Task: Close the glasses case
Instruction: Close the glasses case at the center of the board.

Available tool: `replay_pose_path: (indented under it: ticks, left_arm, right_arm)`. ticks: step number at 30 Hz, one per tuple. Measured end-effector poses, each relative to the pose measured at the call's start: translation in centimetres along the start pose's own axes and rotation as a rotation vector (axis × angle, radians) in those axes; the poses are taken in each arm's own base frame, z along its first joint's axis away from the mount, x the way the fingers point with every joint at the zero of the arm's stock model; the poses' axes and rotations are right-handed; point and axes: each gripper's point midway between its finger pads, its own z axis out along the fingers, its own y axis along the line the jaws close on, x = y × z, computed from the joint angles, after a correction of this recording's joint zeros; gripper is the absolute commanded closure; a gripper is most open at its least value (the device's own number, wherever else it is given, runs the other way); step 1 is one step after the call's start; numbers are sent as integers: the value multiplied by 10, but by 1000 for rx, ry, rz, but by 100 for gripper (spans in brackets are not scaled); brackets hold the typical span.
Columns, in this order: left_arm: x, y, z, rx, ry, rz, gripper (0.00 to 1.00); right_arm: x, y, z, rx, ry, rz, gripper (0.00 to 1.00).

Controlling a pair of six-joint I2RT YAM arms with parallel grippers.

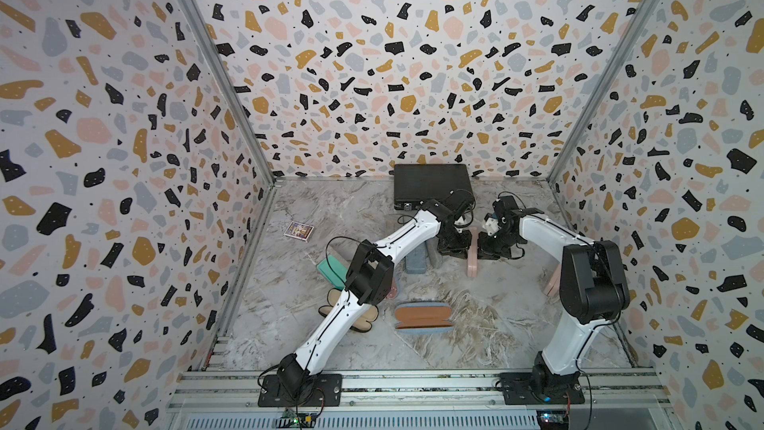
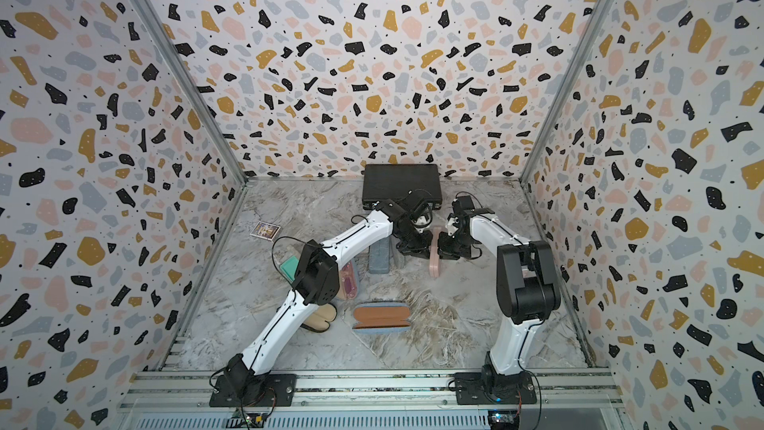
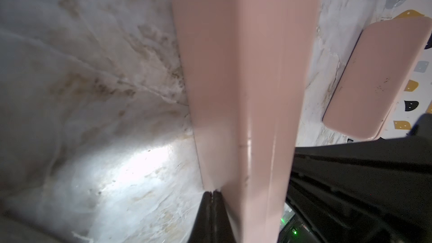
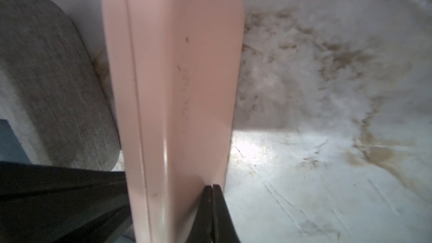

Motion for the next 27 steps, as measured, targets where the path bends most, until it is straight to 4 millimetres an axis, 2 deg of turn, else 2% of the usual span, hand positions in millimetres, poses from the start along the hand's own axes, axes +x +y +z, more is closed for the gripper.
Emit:
replay_pose_path:
  ticks: [5, 8, 11, 16, 21, 24, 27]
  left_arm:
    - [1, 0, -1, 2, -1, 1, 100]
    - [6, 0, -6, -1, 1, 2, 100]
    - [14, 0, -18, -12, -2, 2, 100]
    - [26, 0, -64, -40, -63, 9, 99]
    - [41, 3, -129, -51, -191, 16, 81]
    - [51, 10, -164, -62, -271, 9, 72]
    - [65, 22, -197, -75, -347, -11, 65]
  right_arm:
    - [-1, -1, 0, 10, -3, 0, 94]
    - [-1, -3, -2, 32, -15, 5, 89]
    - [0, -7, -14, 65, -51, 16, 83]
    - [8, -9, -51, 104, -157, 30, 71]
    - [26, -5, -85, 98, -226, 48, 63]
    - [44, -1, -91, 81, -227, 53, 58]
    - [72, 12, -91, 63, -202, 22, 53]
